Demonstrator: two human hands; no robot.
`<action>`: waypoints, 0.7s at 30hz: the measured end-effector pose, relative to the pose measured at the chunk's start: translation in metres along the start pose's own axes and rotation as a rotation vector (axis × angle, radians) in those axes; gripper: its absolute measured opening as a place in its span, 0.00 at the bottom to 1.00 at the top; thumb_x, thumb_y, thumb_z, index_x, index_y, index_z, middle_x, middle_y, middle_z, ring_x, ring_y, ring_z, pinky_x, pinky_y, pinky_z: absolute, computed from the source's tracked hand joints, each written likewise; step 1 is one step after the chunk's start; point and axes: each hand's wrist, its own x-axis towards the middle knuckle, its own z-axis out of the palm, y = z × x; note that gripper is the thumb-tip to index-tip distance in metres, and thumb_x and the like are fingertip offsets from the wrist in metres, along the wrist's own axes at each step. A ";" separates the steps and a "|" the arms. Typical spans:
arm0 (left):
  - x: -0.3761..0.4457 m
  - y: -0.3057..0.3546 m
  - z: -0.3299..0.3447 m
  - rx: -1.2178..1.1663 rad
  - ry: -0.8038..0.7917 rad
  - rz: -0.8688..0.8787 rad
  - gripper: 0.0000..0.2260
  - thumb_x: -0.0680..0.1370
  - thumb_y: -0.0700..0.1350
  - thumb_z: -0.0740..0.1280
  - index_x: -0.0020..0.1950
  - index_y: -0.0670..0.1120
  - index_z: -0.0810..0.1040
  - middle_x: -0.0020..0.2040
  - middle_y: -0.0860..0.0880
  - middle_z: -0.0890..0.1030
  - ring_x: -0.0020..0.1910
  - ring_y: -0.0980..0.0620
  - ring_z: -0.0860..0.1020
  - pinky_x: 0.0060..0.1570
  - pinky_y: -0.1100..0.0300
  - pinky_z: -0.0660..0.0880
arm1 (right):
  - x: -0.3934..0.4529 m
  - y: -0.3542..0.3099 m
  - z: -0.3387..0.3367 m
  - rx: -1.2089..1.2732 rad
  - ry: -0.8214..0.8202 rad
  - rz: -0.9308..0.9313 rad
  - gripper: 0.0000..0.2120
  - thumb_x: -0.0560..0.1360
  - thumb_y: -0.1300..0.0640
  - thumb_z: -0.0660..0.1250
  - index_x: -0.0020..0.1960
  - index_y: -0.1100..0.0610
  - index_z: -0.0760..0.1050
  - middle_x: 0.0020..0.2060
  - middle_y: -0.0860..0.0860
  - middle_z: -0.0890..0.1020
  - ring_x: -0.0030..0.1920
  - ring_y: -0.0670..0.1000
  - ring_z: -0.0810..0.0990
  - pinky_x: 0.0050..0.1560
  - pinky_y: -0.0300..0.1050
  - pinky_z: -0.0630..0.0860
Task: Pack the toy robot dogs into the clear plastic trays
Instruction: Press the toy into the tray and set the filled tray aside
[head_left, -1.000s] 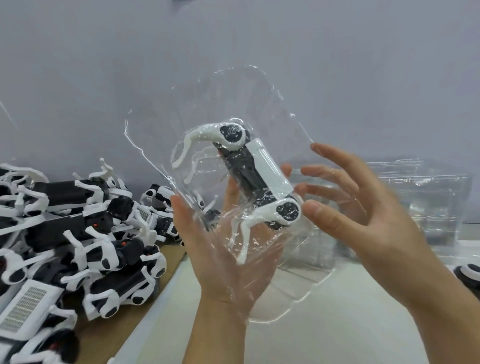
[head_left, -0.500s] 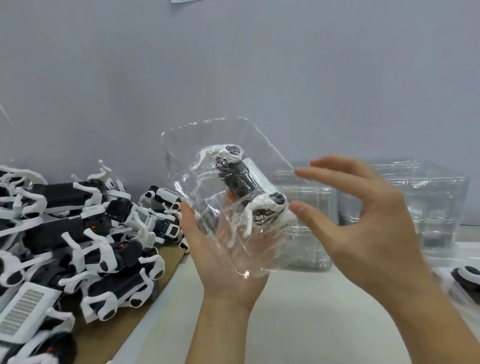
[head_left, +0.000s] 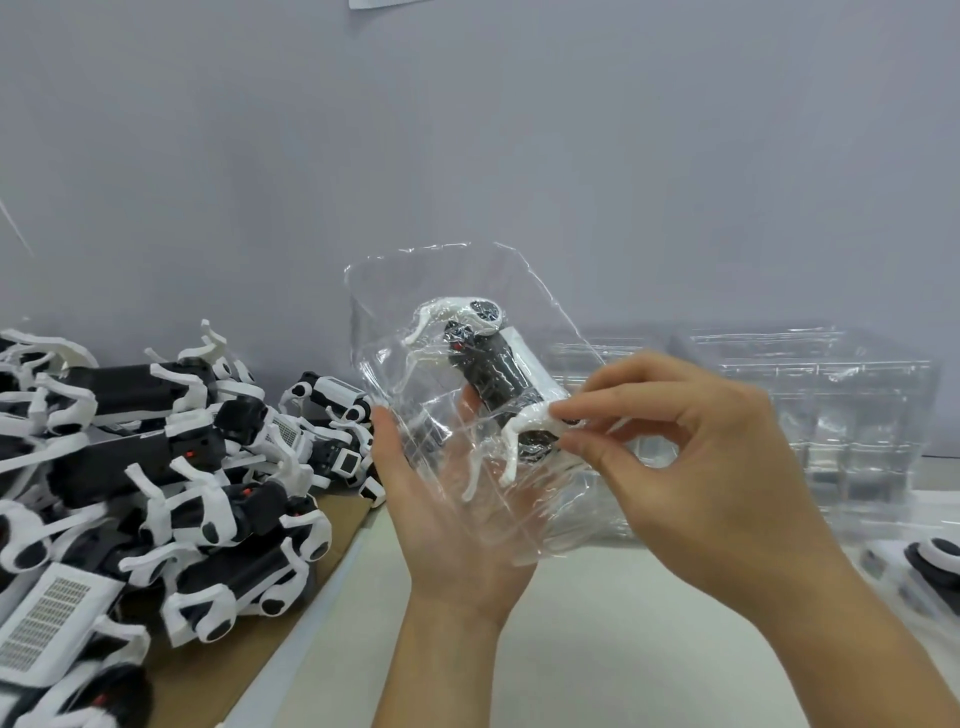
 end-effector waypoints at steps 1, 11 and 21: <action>0.002 -0.001 -0.002 -0.005 -0.013 -0.004 0.34 0.73 0.71 0.61 0.70 0.51 0.76 0.64 0.46 0.82 0.63 0.43 0.80 0.67 0.39 0.71 | 0.000 0.000 -0.002 -0.017 -0.001 0.000 0.11 0.69 0.63 0.78 0.43 0.47 0.86 0.40 0.41 0.83 0.43 0.46 0.82 0.43 0.38 0.77; 0.006 -0.008 -0.007 0.145 -0.329 -0.182 0.36 0.62 0.75 0.71 0.61 0.52 0.83 0.60 0.44 0.83 0.55 0.46 0.84 0.56 0.46 0.78 | 0.004 -0.004 -0.006 0.049 0.200 0.024 0.13 0.73 0.60 0.75 0.54 0.45 0.82 0.40 0.42 0.83 0.45 0.47 0.83 0.46 0.37 0.78; 0.009 -0.014 -0.008 0.058 -0.531 -0.253 0.34 0.63 0.70 0.75 0.60 0.49 0.82 0.67 0.34 0.76 0.64 0.35 0.70 0.71 0.32 0.58 | 0.006 -0.001 -0.012 0.017 0.272 0.054 0.12 0.72 0.59 0.77 0.52 0.47 0.83 0.40 0.43 0.81 0.43 0.46 0.81 0.42 0.32 0.75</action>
